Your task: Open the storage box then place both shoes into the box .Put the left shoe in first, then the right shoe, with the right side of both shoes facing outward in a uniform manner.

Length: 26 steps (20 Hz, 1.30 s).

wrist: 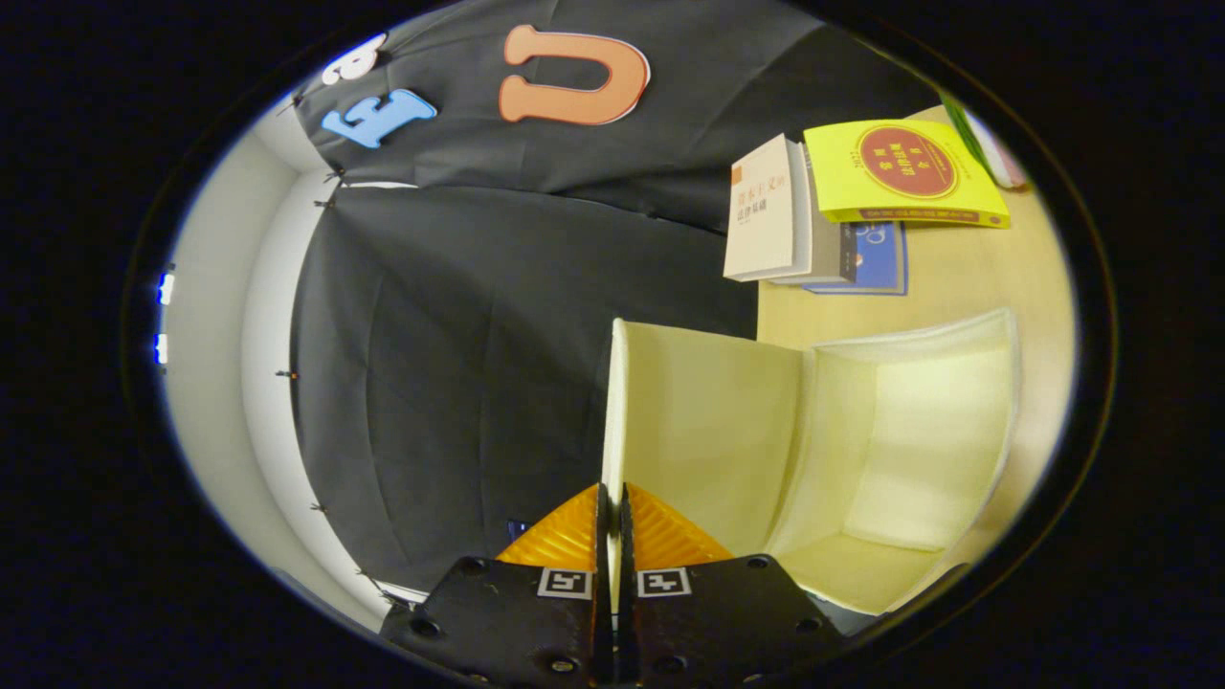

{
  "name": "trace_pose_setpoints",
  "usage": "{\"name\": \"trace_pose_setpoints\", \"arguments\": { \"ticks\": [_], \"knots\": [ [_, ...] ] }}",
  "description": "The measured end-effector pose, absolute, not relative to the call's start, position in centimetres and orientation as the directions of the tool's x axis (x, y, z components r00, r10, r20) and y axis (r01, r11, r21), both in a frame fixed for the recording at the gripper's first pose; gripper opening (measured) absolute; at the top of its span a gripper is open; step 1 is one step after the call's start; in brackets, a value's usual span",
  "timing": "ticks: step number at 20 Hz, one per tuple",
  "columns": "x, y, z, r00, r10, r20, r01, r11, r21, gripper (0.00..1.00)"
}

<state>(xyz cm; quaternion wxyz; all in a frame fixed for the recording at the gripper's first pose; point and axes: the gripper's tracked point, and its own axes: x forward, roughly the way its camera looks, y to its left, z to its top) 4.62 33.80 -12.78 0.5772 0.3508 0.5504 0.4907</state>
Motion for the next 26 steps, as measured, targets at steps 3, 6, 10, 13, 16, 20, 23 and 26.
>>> {"name": "trace_pose_setpoints", "arguments": {
  "ticks": [3, 6, 10, 13, 16, 20, 23, 26],
  "knots": [
    [4.7, 36.6, -12.8, -0.094, 0.944, -0.317, -0.188, 0.296, 0.936, 0.03],
    [4.9, 38.9, -13.3, -0.091, 0.921, -0.378, -0.221, 0.351, 0.91, 0.03],
    [4.3, 42.0, -13.7, -0.092, 0.893, -0.44, -0.27, 0.403, 0.874, 0.29],
    [3.8, 42.4, -14.4, -0.086, 0.868, -0.488, -0.27, 0.451, 0.851, 0.64],
    [2.9, 40.7, -15.7, -0.091, 0.835, -0.543, -0.243, 0.51, 0.825, 0.97],
    [3.0, 36.4, -17.2, -0.078, 0.809, -0.582, -0.243, 0.551, 0.799, 0.95],
    [3.1, 31.5, -18.3, -0.064, 0.793, -0.606, -0.241, 0.577, 0.781, 0.95],
    [3.0, 25.8, -19.8, -0.054, 0.768, -0.638, -0.243, 0.61, 0.755, 0.95]
  ]
}}
